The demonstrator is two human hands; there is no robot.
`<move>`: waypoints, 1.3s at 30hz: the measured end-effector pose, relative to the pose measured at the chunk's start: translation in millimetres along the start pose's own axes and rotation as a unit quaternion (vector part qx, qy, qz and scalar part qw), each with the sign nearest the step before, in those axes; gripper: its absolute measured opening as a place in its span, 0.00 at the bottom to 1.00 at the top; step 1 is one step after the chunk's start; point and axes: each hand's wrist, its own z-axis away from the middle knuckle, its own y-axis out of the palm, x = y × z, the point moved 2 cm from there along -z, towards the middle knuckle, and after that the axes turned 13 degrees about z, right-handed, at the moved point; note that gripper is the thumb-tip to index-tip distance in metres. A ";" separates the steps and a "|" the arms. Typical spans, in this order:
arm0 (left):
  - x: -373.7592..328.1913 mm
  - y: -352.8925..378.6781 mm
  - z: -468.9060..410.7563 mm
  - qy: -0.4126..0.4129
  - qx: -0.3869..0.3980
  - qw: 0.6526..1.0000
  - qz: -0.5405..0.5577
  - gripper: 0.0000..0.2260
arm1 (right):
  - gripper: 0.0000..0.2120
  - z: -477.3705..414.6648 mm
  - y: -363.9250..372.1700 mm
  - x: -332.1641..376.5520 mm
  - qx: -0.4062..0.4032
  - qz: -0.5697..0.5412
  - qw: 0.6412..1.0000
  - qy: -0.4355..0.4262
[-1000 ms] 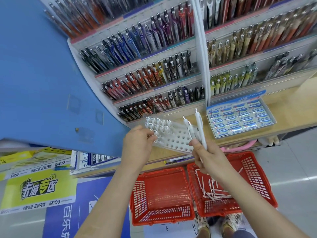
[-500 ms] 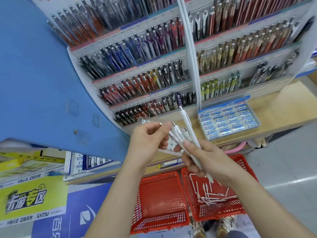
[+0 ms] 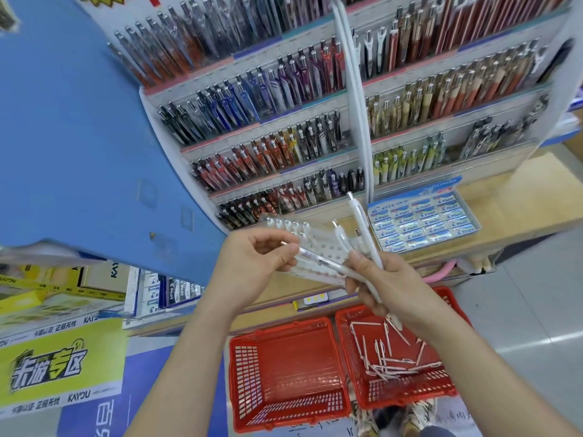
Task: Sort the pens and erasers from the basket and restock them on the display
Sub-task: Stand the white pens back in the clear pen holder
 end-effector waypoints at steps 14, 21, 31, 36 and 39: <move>19.1 -19.0 -37.3 0.093 -0.087 0.940 -0.317 0.04 | 0.11 1.7 -30.5 -19.4 -0.088 -0.084 0.992 0.035; 34.5 -2.0 -44.2 0.126 -0.027 0.900 -0.416 0.07 | 0.10 1.2 -23.7 -26.2 -0.084 -0.063 0.994 0.030; 52.3 5.2 -56.5 0.132 -0.019 0.899 -0.417 0.07 | 0.09 5.4 -15.4 -24.9 -0.069 -0.010 0.998 -0.005; 52.2 7.6 -57.3 0.109 -0.019 0.890 -0.442 0.08 | 0.10 10.6 -9.6 -16.8 -0.045 -0.019 0.999 -0.010; 38.4 8.1 -42.7 0.107 -0.048 0.914 -0.389 0.09 | 0.11 14.8 -8.5 -9.8 -0.026 -0.011 0.999 -0.016</move>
